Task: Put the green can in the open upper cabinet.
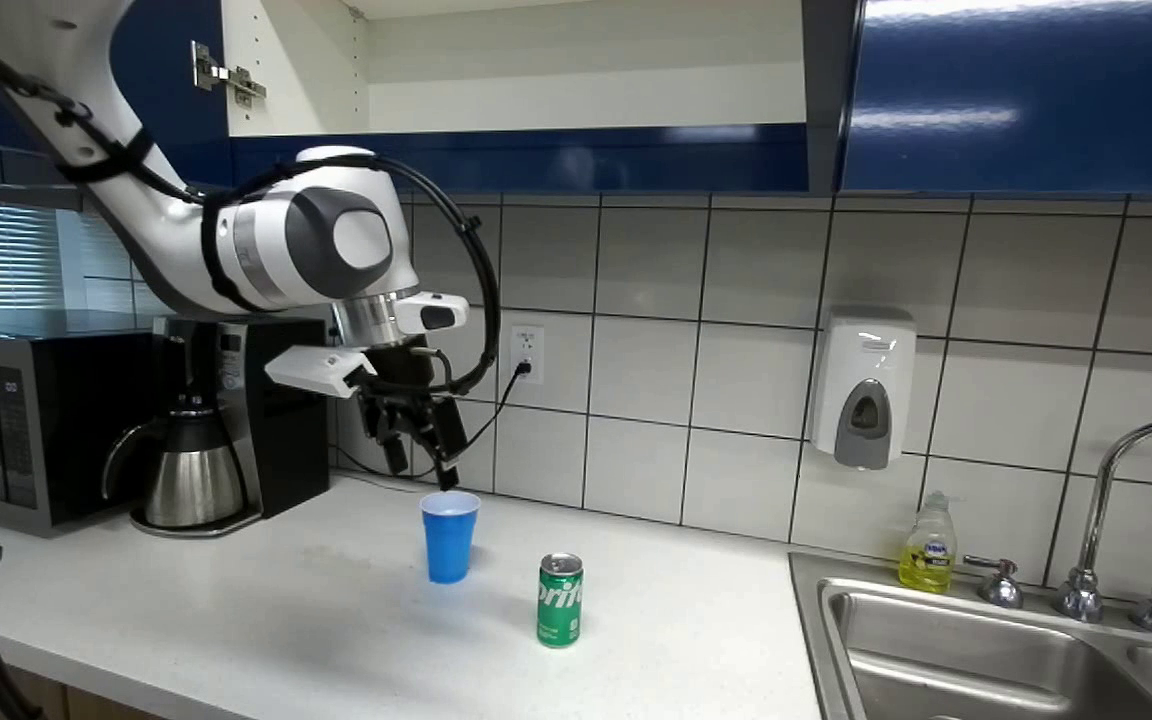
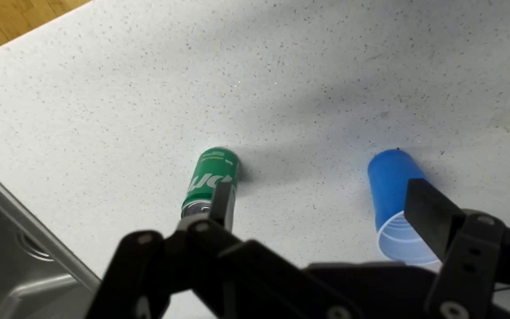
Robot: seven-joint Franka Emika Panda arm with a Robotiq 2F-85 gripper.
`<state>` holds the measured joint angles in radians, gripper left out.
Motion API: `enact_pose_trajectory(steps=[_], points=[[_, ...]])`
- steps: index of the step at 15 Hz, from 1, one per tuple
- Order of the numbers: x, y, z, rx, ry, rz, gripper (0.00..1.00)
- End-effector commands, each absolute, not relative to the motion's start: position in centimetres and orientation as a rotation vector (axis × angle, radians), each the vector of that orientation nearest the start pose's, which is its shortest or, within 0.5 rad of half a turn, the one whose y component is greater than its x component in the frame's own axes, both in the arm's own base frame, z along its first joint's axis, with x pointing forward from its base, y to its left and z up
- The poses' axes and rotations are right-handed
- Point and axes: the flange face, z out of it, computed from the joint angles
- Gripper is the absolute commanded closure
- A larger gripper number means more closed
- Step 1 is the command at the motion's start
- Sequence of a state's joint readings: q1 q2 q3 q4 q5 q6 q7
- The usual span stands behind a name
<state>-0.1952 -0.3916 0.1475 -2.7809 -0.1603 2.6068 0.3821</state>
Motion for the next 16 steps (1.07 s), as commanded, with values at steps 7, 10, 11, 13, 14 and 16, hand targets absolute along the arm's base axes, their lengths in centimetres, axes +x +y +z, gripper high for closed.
enact_pose_trajectory(steps=[7,10,11,13,14,16], points=[[39.3,-6.5,30.2,-3.209,0.59,-0.385,0.0],[39.1,-8.2,29.1,-3.213,0.625,-0.383,0.0],[39.0,-8.6,28.8,-3.216,0.63,-0.381,0.0],[38.7,-9.6,28.0,-3.221,0.64,-0.375,0.0],[38.6,-10.0,27.6,-3.224,0.641,-0.375,0.0],[38.4,-10.6,26.6,-3.23,0.635,-0.375,0.0]])
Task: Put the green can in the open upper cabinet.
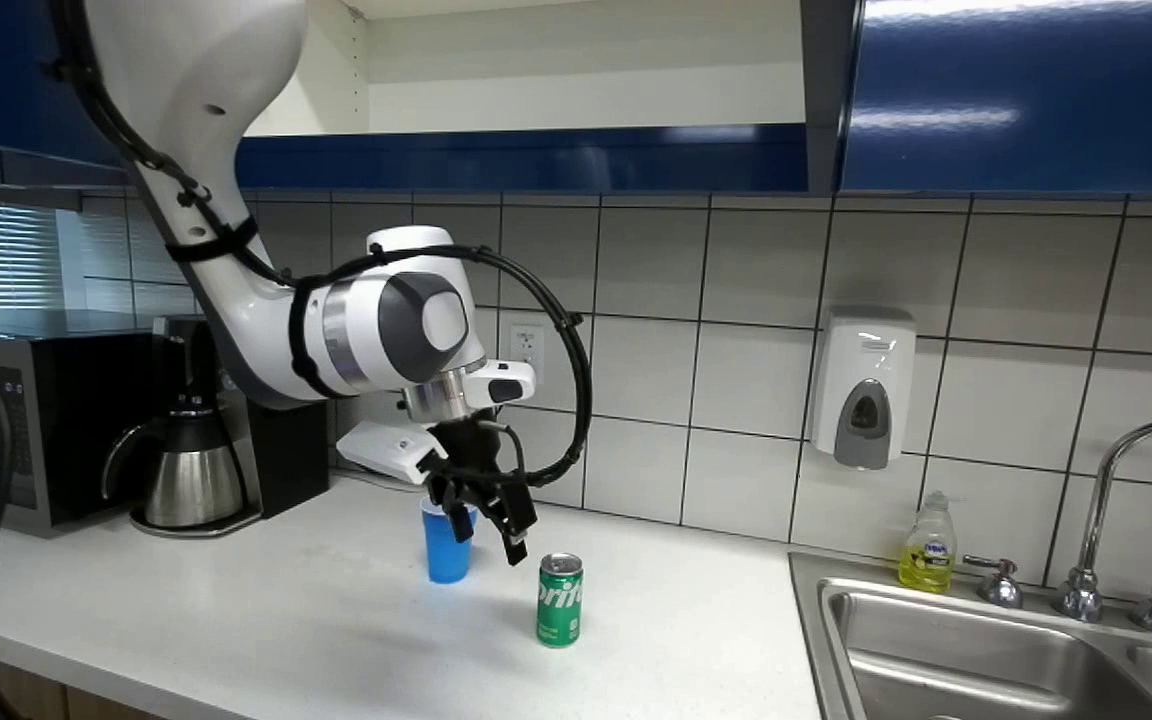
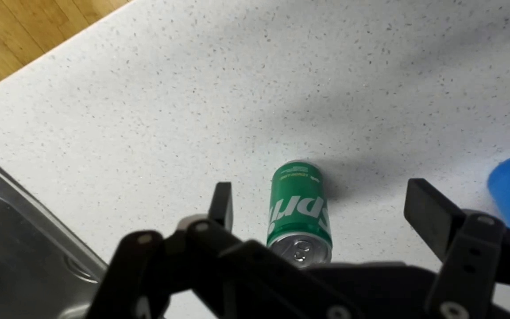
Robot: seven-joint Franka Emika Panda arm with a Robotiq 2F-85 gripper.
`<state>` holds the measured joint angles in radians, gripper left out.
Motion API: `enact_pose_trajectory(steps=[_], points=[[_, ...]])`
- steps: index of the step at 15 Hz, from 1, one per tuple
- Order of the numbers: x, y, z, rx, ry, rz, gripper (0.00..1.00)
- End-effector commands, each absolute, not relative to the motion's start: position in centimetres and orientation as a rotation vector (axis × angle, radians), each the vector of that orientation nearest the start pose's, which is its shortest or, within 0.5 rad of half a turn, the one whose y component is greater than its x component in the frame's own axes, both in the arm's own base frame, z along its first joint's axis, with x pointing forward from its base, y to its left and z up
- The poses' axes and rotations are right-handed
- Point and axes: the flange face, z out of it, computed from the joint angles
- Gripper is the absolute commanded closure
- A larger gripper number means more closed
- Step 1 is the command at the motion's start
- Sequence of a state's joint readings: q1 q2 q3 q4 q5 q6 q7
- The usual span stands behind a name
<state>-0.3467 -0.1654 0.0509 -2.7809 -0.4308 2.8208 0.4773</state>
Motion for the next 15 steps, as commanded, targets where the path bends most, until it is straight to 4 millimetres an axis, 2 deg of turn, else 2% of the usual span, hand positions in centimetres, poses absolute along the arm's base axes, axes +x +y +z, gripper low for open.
enact_pose_trajectory(steps=[1,7,15], points=[[38.3,-10.8,26.1,-3.231,0.635,-0.378,0.0],[38.7,-11.5,24.1,-3.24,0.621,-0.409,0.0],[40.9,-12.5,22.2,-3.247,0.679,-0.462,0.0]])
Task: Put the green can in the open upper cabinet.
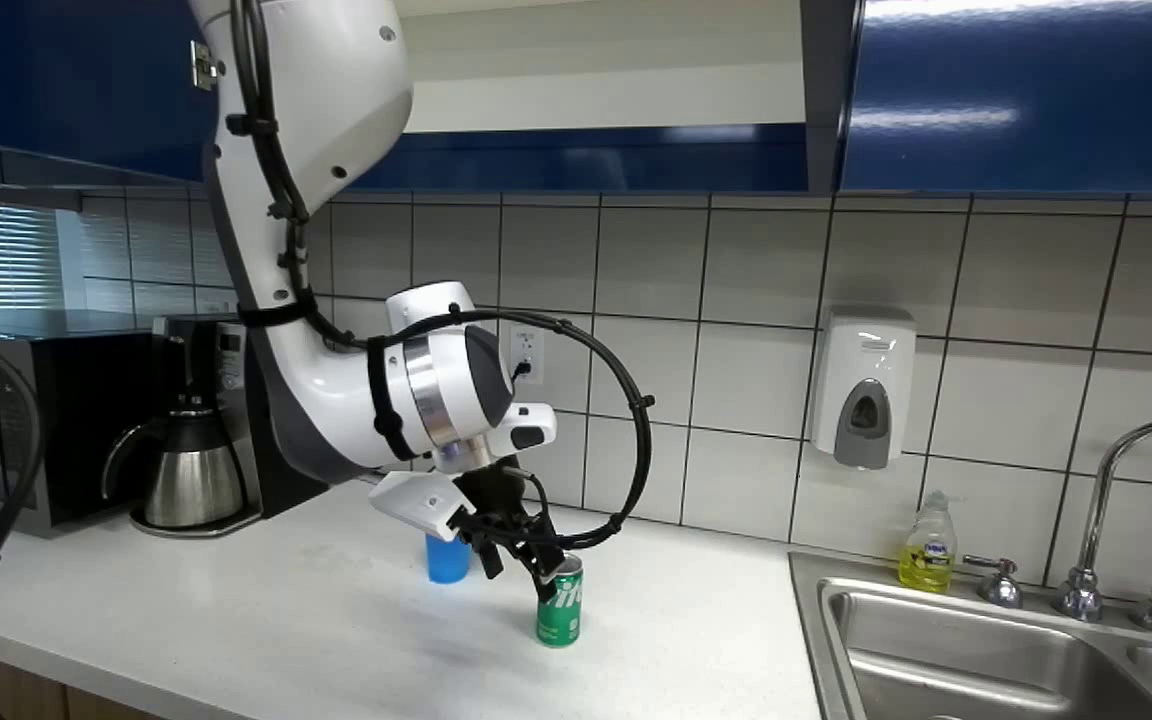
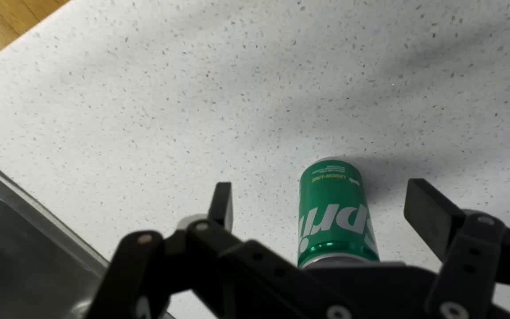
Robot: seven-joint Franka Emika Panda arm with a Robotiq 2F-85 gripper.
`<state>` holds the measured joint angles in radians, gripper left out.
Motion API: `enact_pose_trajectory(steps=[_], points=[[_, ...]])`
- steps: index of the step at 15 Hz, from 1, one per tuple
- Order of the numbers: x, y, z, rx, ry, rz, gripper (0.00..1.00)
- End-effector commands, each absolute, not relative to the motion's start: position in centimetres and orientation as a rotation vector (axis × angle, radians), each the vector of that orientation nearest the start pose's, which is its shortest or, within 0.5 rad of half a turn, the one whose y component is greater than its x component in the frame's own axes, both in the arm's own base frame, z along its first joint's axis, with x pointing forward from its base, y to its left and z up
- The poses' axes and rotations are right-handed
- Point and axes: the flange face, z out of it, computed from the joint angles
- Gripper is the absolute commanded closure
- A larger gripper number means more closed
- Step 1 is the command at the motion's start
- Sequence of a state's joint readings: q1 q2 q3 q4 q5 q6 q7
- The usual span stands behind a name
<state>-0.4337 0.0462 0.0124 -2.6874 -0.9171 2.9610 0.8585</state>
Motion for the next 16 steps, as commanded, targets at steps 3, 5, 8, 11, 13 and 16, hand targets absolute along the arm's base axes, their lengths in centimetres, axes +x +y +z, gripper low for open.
enact_pose_trajectory(steps=[3,5,8,11,13,16], points=[[41.7,-12.9,21.3,-3.248,0.694,-0.48,0.0],[42.2,-13.1,20.7,-3.246,0.71,-0.492,0.0],[43.0,-13.6,19.9,-3.245,0.736,-0.507,0.0],[43.9,-13.9,19.2,-3.25,0.746,-0.53,0.0],[44.4,-14.0,18.8,-3.254,0.748,-0.543,0.0],[45.2,-13.9,18.1,-3.259,0.744,-0.564,0.0]])
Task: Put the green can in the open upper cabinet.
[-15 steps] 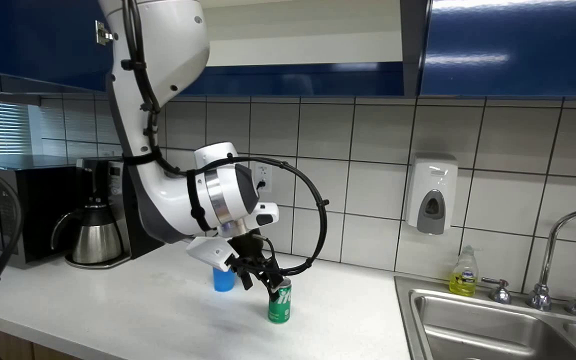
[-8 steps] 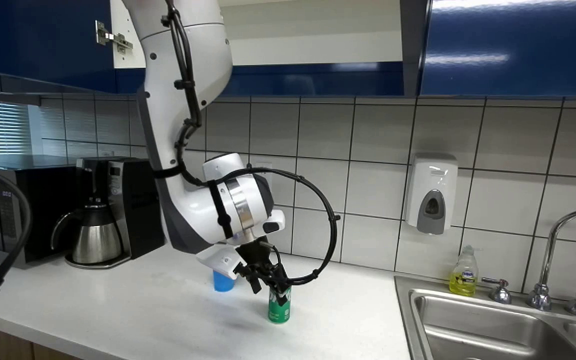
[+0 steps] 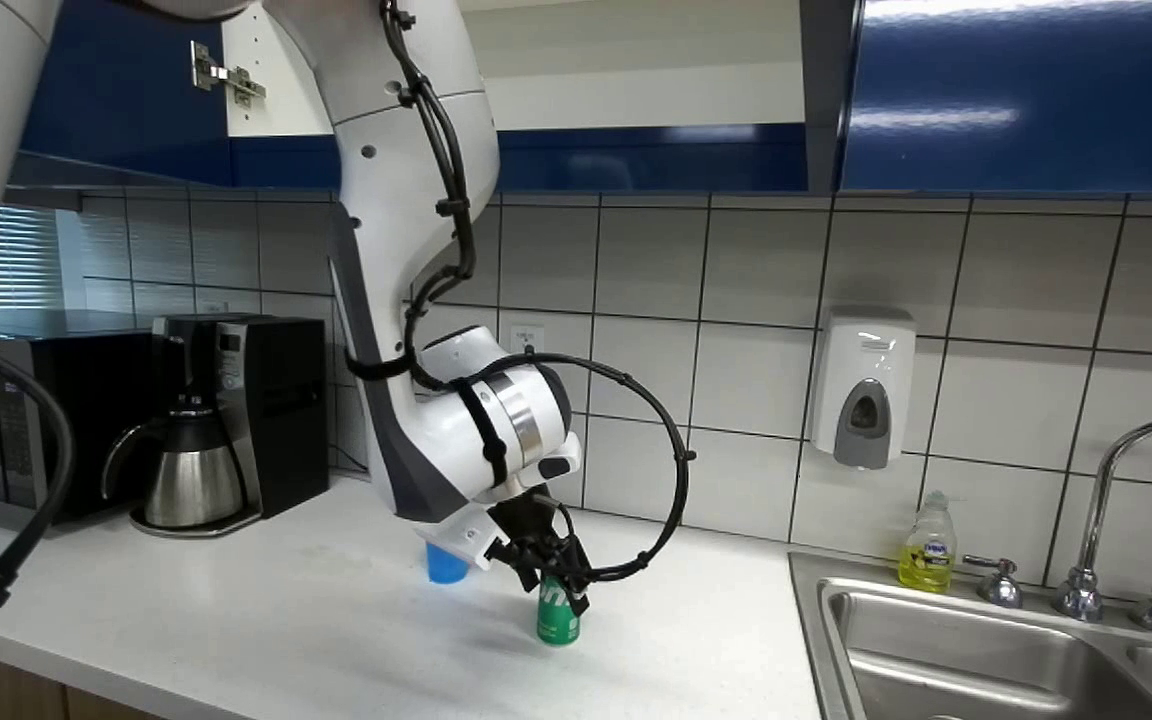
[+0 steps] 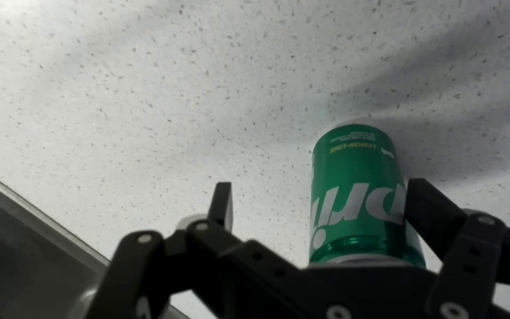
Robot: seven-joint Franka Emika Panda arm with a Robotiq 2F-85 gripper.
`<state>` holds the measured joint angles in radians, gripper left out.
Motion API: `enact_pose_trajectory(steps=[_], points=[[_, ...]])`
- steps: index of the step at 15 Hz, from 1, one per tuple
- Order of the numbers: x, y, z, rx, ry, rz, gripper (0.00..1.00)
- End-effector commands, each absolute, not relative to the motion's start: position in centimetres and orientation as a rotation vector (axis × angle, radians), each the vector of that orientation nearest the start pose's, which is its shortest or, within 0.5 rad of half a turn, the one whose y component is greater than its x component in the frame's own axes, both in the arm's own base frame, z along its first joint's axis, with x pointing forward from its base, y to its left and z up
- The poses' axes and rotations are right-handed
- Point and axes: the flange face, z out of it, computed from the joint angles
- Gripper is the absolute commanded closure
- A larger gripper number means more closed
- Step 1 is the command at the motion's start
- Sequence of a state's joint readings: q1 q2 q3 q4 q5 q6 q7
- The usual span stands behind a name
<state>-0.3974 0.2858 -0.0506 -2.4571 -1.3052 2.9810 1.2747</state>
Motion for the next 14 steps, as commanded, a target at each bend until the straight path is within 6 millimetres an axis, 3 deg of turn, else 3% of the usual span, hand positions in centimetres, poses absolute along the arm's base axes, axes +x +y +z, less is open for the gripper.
enact_pose_trajectory(steps=[1,8,10,14], points=[[45.4,-13.8,17.9,-3.26,0.741,-0.569,0.0],[46.9,-13.2,17.0,-3.259,0.726,-0.617,0.0],[47.3,-13.1,16.9,-3.255,0.726,-0.633,0.26],[47.9,-12.9,16.8,-3.254,0.71,-0.669,0.58]])
